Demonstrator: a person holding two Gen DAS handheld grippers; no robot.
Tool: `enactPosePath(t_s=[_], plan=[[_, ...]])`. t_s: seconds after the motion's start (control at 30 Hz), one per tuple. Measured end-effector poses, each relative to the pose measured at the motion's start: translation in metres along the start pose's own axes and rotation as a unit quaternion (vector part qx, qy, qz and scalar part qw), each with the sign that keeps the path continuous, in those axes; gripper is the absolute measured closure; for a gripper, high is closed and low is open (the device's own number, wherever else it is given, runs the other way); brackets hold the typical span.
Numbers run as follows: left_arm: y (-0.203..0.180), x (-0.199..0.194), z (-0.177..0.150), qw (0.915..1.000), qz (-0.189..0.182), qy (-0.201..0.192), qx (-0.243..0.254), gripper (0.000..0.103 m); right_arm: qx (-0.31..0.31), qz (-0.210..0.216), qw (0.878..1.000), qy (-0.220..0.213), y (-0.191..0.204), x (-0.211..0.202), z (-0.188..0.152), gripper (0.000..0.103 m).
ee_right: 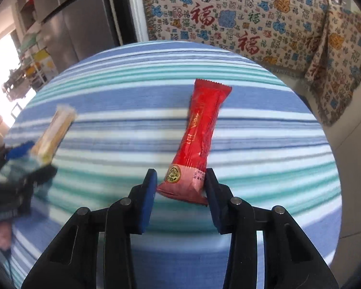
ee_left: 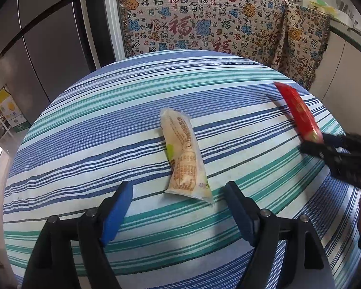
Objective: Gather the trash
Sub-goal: 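Grasp the cream wrapper with the left tool while the right tool grasps the red wrapper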
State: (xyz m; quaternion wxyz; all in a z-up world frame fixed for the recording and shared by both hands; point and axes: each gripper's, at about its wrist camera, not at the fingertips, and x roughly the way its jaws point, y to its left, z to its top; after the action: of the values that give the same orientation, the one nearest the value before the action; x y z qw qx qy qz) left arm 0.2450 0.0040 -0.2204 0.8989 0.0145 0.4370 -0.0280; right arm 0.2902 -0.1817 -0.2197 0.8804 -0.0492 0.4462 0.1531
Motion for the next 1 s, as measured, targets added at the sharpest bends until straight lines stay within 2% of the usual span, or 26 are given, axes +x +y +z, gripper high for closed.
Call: enactPosePath(t_s=[0.1,0.17,0.23,0.27,0.3,0.33,0.4,0.43,0.67,1.0], plan=[[-0.004,0.001,-0.002,1.0,0.003,0.004,-0.002,0.013,-0.003,-0.011,1.0,-0.015,0.004,-0.027,-0.039,0.06],[-0.006,0.002,-0.002,1.0,0.003,0.006,0.001,0.01,0.008,-0.02,1.0,-0.022,0.006,-0.037,-0.053,0.058],[-0.007,0.003,-0.003,1.0,0.003,0.008,0.002,0.007,0.022,-0.027,0.999,-0.02,0.006,-0.038,-0.057,0.042],[-0.006,0.003,-0.003,1.0,0.002,0.009,0.001,0.006,0.024,-0.032,0.999,-0.015,0.006,-0.037,-0.057,0.025],[-0.006,0.002,-0.004,1.0,0.002,0.008,0.001,0.006,0.028,-0.035,0.999,-0.009,0.006,-0.035,-0.057,0.017],[-0.006,0.002,-0.004,1.0,0.003,0.009,0.001,0.006,0.034,-0.035,0.999,-0.007,0.005,-0.034,-0.057,0.016],[-0.004,0.003,-0.004,0.9999,0.008,0.01,-0.003,0.002,0.039,-0.038,0.999,-0.001,0.003,-0.032,-0.057,0.004],[-0.002,0.004,-0.004,0.9998,0.013,0.014,-0.009,0.0,0.042,-0.041,0.998,0.003,0.002,-0.03,-0.057,0.002],[-0.001,0.004,-0.003,0.9998,0.013,0.013,-0.01,0.0,0.055,-0.053,0.997,0.006,0.002,-0.019,-0.04,0.0],[-0.002,0.004,-0.004,0.9998,0.013,0.013,-0.011,0.0,0.053,-0.05,0.997,0.006,0.0,-0.019,-0.039,0.0]])
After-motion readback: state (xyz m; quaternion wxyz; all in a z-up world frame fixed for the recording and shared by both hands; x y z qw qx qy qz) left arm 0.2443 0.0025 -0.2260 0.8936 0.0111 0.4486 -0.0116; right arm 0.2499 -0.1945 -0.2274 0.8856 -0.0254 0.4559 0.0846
